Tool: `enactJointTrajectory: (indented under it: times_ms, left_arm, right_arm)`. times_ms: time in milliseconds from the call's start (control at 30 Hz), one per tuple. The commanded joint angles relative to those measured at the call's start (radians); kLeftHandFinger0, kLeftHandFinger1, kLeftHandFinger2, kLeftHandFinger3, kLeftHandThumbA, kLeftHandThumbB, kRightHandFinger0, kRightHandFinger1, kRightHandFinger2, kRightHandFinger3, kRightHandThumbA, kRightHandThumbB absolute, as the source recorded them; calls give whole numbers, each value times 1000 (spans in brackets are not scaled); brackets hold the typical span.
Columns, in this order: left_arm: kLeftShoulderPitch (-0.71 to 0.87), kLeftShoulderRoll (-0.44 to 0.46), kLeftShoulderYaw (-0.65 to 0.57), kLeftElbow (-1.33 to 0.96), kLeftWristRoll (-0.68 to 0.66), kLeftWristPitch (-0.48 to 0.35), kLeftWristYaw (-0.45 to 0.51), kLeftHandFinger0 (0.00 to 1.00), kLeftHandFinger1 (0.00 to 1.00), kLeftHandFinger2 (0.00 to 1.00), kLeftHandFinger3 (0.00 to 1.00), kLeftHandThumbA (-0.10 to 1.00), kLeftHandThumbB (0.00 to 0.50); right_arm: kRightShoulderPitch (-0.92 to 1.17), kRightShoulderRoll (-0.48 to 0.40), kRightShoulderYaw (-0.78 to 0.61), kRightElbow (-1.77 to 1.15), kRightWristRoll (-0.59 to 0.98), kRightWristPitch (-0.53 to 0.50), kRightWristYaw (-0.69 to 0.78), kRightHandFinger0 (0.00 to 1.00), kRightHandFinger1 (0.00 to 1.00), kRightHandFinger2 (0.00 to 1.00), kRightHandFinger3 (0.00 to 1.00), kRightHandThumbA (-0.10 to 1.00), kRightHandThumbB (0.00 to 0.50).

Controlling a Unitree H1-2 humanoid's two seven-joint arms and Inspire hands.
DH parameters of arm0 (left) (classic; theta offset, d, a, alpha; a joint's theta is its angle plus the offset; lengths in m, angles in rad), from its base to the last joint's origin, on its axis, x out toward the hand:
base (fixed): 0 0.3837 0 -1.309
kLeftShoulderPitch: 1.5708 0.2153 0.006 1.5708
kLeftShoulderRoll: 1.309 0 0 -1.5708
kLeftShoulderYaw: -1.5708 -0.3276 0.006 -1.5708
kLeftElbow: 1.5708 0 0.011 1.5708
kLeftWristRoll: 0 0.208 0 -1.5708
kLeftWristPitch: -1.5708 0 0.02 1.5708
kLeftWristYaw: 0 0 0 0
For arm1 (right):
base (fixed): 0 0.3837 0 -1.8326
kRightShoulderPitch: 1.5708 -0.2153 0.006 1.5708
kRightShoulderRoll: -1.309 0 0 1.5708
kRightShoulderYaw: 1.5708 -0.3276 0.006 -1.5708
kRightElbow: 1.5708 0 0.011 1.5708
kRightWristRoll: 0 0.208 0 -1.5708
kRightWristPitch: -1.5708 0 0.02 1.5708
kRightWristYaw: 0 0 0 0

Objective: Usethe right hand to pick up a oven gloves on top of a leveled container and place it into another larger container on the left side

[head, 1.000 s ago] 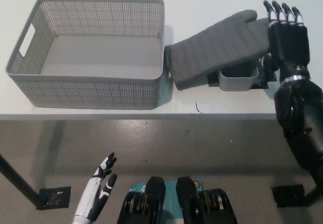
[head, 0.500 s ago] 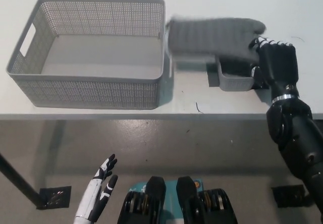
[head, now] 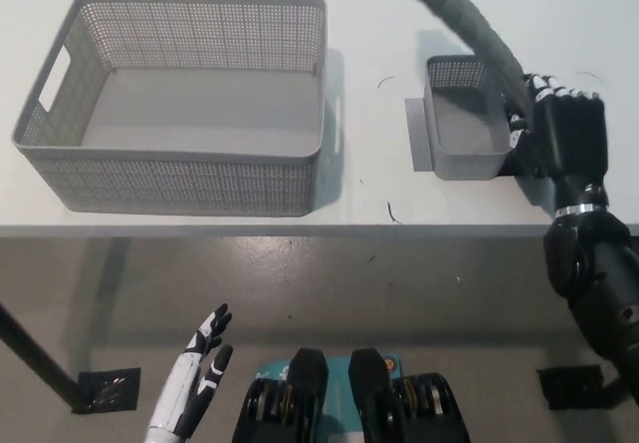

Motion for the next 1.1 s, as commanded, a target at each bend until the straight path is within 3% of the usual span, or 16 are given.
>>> enactJointTrajectory:
  times_ms: [0, 133, 200, 333, 400, 433, 533, 600, 667, 700, 767, 800, 833, 933, 1067]
  left_arm:
    - [-44, 13, 13, -11, -24, -40, 7, 1000, 1000, 1000, 1000, 1000, 49]
    - [-64, 12, 18, -13, -18, -40, 12, 1000, 1000, 1000, 1000, 1000, 41]
    - [-73, 11, 22, -14, -20, -34, 9, 1000, 1000, 1000, 1000, 1000, 35]
    - [-87, 12, 25, -19, -14, -25, 6, 1000, 1000, 1000, 1000, 1000, 46]
    - [-89, 12, 26, -19, -13, -29, 7, 1000, 1000, 1000, 1000, 1000, 44]
    - [-88, 13, 25, -22, -10, -26, 6, 1000, 1000, 1000, 1000, 1000, 42]
    - [-88, 14, 25, -23, -6, -26, 7, 1000, 1000, 1000, 1000, 1000, 40]
    - [-87, 14, 26, -25, -8, -28, 5, 1000, 1000, 1000, 1000, 1000, 41]
    - [-83, 15, 25, -25, -8, -31, 3, 1000, 1000, 1000, 1000, 1000, 39]
    - [-84, 16, 25, -23, -10, -35, 2, 1000, 1000, 1000, 1000, 1000, 39]
    - [-83, 16, 25, -18, -12, -38, 2, 1000, 1000, 1000, 1000, 1000, 44]
    - [-81, 16, 25, -18, -11, -38, 2, 1000, 1000, 1000, 1000, 1000, 43]
    - [-79, 18, 25, -17, -10, -38, 2, 1000, 1000, 1000, 1000, 1000, 45]
    - [-75, 19, 21, -15, -8, -40, 1, 1000, 1000, 1000, 1000, 1000, 42]
    - [-65, 19, 17, -22, -8, -40, -1, 1000, 1000, 1000, 1000, 1000, 39]
  right_arm:
    - [-162, -72, -63, -138, 100, -191, -160, 0, 201, 684, 651, -100, 185]
    - [-189, -98, -80, -229, 89, -185, -161, 0, 221, 711, 698, -100, 209]
    - [-200, -105, -94, -285, 106, -184, -130, 0, 210, 700, 691, -100, 170]
    - [-220, -110, -110, -412, 110, -134, -60, 0, 187, 664, 664, -100, 145]
    - [-223, -113, -108, -449, 104, -128, -45, 0, 204, 655, 665, -100, 150]
    - [-225, -113, -107, -472, 104, -119, -26, 0, 238, 666, 656, -100, 187]
    - [-230, -103, -99, -501, 100, -111, 0, 0, 236, 647, 628, -100, 163]
    - [-232, -88, -90, -521, 108, -107, 40, 0, 218, 647, 622, -100, 227]
    - [-233, -76, -72, -519, 83, -93, 48, 0, 182, 639, 611, -100, 211]
    - [-239, -65, -62, -509, 84, -100, 60, 0, 184, 656, 624, -100, 243]
    - [-249, -35, -42, -482, 91, -106, 82, 0, 203, 679, 628, -100, 236]
    - [-251, -29, -38, -477, 91, -106, 86, 0, 242, 701, 645, -100, 293]
    - [-260, -12, -13, -464, 59, -94, 81, 0, 203, 681, 632, -100, 246]
    - [-282, 16, 34, -421, 35, -130, 60, 0, 232, 736, 714, -100, 223]
    - [-322, 88, 88, -396, 21, -123, 72, 0, 236, 737, 730, -100, 214]
